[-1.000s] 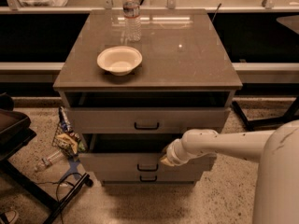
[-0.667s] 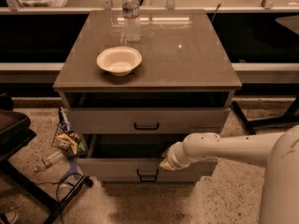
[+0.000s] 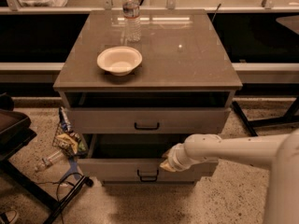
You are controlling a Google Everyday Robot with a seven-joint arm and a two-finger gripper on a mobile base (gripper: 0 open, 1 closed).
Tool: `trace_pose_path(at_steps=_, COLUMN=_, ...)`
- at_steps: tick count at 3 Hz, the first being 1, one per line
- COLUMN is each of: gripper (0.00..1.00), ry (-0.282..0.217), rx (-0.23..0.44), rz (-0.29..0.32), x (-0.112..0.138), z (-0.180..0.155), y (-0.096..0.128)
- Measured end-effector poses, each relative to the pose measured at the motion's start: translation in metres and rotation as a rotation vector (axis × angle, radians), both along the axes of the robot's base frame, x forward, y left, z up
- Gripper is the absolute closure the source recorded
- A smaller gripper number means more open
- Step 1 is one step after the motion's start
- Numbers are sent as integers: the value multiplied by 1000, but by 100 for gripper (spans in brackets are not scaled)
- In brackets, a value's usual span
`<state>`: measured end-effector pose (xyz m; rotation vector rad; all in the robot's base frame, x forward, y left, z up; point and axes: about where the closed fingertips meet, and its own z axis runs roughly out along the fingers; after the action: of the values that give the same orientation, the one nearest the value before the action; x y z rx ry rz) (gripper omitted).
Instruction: Open middle drawer
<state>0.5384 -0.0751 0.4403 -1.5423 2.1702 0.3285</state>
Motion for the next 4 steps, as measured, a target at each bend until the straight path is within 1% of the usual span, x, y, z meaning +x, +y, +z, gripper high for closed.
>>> trace_pose_path(at_steps=1, gripper=100, ry=28, rx=-3, rz=-17, x=-17, z=-1, y=-10)
trace_pose_path(at_steps=2, gripper=100, ry=29, rx=-3, rz=-18, x=-18, z=-1, y=-11)
trace_pose_path(at_steps=3, gripper=100, ry=73, rx=-20, rz=-27, x=-42, z=5, y=-19)
trace_pose_path(at_steps=4, gripper=100, ry=80, rx=-22, rz=-26, x=-45, z=6, y=-19)
